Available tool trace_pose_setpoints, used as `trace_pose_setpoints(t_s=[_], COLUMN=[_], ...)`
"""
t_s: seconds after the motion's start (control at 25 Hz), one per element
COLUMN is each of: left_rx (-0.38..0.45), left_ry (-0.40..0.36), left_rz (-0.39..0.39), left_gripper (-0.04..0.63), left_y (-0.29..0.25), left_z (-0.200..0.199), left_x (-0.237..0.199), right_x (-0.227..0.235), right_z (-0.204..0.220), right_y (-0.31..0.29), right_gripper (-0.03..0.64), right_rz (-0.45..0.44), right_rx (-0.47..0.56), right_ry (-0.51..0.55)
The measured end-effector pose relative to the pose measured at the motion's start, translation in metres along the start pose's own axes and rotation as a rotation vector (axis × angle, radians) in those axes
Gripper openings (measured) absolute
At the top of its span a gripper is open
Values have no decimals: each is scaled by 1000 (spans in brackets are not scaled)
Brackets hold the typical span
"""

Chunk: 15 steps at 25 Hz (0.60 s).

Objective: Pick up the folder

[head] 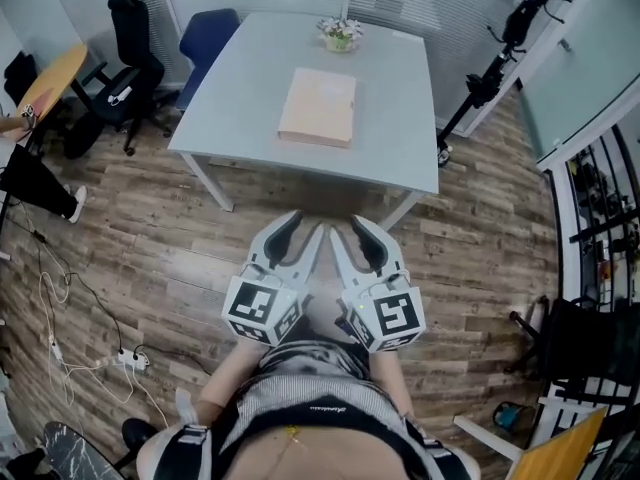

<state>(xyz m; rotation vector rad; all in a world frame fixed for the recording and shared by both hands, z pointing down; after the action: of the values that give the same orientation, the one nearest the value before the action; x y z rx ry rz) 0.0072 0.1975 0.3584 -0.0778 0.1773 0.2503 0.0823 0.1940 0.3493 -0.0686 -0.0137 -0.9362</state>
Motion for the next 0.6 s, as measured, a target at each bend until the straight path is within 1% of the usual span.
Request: trace_pose_setpoints(t_s=[0.28, 0.44, 0.6], left_rx=[-37, -50, -61], left_ry=[5, 1, 14], left_rz=[28, 48, 52], left_gripper=[110, 110, 110], left_y=[-43, -57, -69], left_z=[-1, 1, 3], left_x=[-44, -62, -77], right_x=[26, 32, 36], right_z=[0, 4, 9], right_y=[-55, -74, -91], right_gripper=[121, 121, 121], right_rz=[38, 70, 79], right_rx=[0, -3, -20], right_ry=[-26, -36, -41])
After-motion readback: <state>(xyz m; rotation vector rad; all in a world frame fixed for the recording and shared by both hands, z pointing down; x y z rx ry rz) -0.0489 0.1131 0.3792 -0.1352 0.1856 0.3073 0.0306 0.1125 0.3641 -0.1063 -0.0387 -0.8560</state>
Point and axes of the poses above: the fingertips, and each gripper's own axes: y backward along the fingers, x to its right, z out of its underside, the point moved 3 cm from there along y, backward along the fingers, and after that the axes turned 10 degrees about -z, right-handed, at the moved point
